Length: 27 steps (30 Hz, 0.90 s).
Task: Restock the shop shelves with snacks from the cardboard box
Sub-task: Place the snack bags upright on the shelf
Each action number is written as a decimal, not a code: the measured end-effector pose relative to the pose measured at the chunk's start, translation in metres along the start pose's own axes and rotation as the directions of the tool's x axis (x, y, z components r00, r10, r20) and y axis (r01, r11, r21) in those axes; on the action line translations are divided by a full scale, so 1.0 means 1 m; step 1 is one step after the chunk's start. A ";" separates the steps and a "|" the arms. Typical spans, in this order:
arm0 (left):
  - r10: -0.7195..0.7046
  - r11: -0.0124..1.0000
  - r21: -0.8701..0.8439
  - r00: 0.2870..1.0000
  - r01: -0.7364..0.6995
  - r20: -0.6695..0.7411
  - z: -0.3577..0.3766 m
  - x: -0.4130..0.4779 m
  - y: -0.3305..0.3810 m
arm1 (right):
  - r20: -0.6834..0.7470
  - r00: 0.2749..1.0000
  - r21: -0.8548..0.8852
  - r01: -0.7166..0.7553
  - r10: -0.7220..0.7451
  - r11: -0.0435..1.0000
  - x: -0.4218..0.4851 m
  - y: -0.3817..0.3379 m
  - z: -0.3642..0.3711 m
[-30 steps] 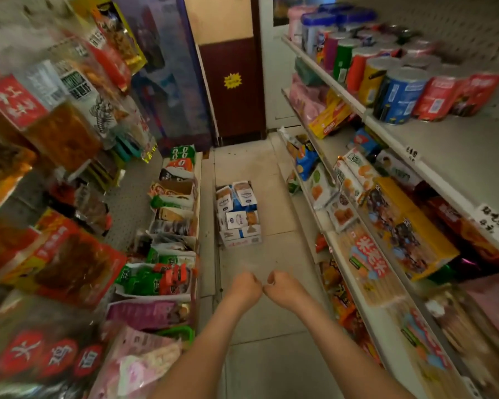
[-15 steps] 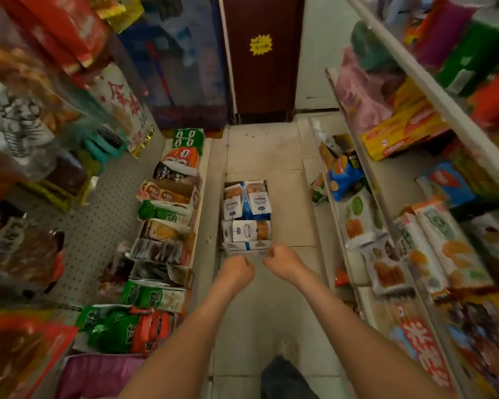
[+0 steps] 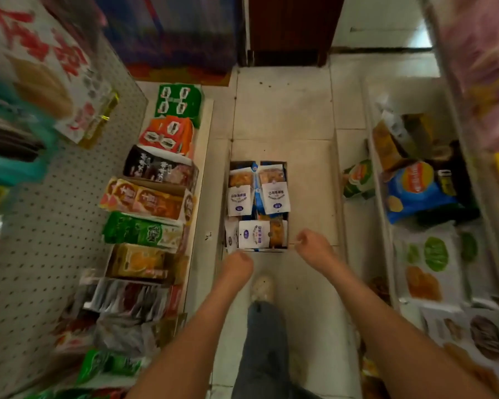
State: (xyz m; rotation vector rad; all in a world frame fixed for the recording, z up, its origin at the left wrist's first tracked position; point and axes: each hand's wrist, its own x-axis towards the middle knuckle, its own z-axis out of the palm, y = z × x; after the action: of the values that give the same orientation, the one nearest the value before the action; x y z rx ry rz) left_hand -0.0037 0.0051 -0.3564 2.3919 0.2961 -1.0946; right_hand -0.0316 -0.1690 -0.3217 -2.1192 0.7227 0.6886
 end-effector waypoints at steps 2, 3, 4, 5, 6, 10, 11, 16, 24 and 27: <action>-0.009 1.000 0.027 1.000 0.008 0.022 0.009 0.048 0.007 | -0.004 0.998 0.012 -0.061 0.061 0.998 0.048 0.009 0.006; -0.018 1.000 0.022 1.000 0.018 0.012 0.008 0.055 0.009 | -0.002 0.997 0.034 -0.078 0.078 0.996 0.056 0.010 0.008; -0.035 0.999 -0.012 0.999 0.035 -0.001 0.009 0.069 0.011 | -0.003 0.997 0.055 -0.081 0.082 0.995 0.072 0.014 0.014; -0.068 0.997 -0.034 0.998 0.068 -0.015 0.018 0.102 0.011 | 0.014 0.996 0.052 -0.088 0.088 0.995 0.109 0.021 0.025; -0.087 0.995 -0.052 0.996 0.086 -0.028 0.022 0.117 0.010 | 0.023 0.995 0.062 -0.096 0.095 0.993 0.125 0.025 0.031; -0.252 0.952 -0.202 0.963 0.230 -0.092 0.030 0.175 -0.001 | 0.127 0.987 0.115 -0.112 0.097 0.987 0.195 0.033 0.071; -0.314 0.927 -0.251 0.943 0.278 -0.112 0.035 0.192 -0.007 | 0.158 0.983 0.115 -0.109 0.091 0.987 0.215 0.036 0.086; -0.437 0.888 -0.234 0.885 0.396 -0.158 0.045 0.259 -0.032 | 0.307 0.949 0.028 -0.083 0.070 0.996 0.277 0.022 0.138; -0.358 0.934 -0.055 0.926 0.353 -0.120 0.054 0.303 -0.055 | 0.402 0.916 -0.059 0.021 0.005 0.998 0.308 -0.005 0.190; -0.313 0.950 -0.054 0.926 0.309 -0.210 0.052 0.300 -0.055 | 0.416 0.909 -0.077 0.050 -0.013 0.996 0.308 -0.011 0.197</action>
State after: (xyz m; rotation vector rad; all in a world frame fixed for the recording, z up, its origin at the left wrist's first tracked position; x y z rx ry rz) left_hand 0.1374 0.0235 -0.6310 2.5061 0.7823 -0.9526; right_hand 0.1435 -0.0862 -0.6313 -1.9584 0.4281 1.1263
